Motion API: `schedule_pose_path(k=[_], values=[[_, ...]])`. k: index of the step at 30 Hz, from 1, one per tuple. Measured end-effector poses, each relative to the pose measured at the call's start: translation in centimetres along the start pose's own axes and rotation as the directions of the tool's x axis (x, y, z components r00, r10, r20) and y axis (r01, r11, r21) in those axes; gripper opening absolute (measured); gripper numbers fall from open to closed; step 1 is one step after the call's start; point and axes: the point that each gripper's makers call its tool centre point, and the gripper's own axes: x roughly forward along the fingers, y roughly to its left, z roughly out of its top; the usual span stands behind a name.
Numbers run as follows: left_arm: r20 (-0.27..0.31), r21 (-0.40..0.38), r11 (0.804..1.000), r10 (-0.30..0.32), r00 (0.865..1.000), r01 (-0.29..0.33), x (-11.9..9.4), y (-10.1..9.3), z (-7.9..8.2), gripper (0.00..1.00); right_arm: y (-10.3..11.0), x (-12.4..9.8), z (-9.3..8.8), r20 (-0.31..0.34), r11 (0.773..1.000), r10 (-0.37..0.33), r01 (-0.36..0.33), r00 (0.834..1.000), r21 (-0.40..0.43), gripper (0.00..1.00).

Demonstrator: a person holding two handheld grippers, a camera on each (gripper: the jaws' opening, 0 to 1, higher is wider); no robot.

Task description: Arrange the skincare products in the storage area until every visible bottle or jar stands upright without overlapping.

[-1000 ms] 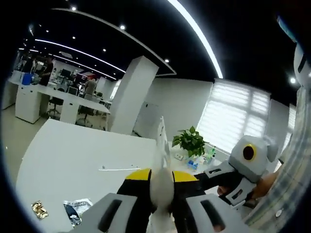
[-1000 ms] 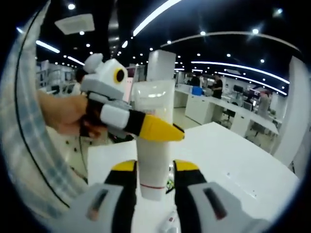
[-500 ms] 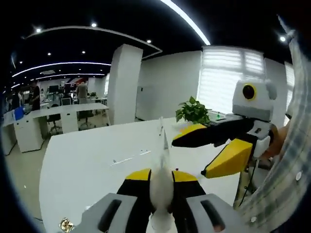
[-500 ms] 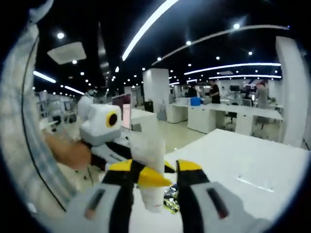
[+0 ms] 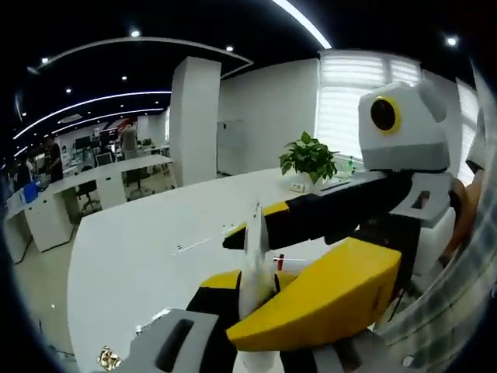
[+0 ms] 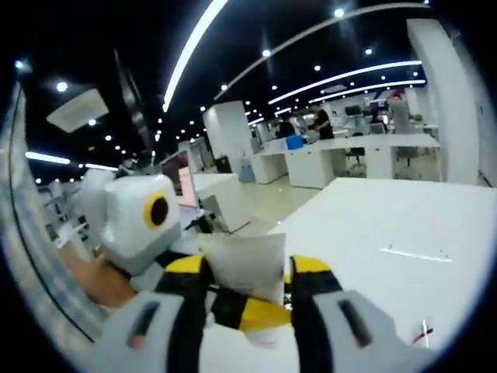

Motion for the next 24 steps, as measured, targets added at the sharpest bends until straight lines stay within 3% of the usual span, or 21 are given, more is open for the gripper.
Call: schedule_pose_path(k=[3, 13, 18, 24], values=[[-0.002, -0.042, 0.999, -0.008, 1.0, 0.008, 0.1, -0.2, -0.1, 0.15, 0.0, -0.1, -0.3, -0.003, 1.0, -0.014, 0.014, 1.0, 0.002, 0.39], [0.014, -0.014, 1.0, -0.014, 1.0, 0.014, 0.1, -0.7, -0.1, 0.17, 0.1, -0.5, -0.5, -0.011, 0.998, -0.016, 0.016, 1.0, -0.056, 0.35], [0.032, -0.047, 0.999, -0.026, 0.999, 0.027, 0.0, -0.5, -0.3, 0.17, 0.0, -0.3, -0.6, -0.016, 0.998, -0.014, 0.013, 1.0, -0.057, 0.35], [0.004, -0.093, 0.995, -0.018, 1.0, 0.018, -0.3, 0.3, -1.6, 0.19, -0.3, 0.1, -0.6, -0.022, 0.998, -0.012, 0.011, 1.0, -0.066, 0.35]])
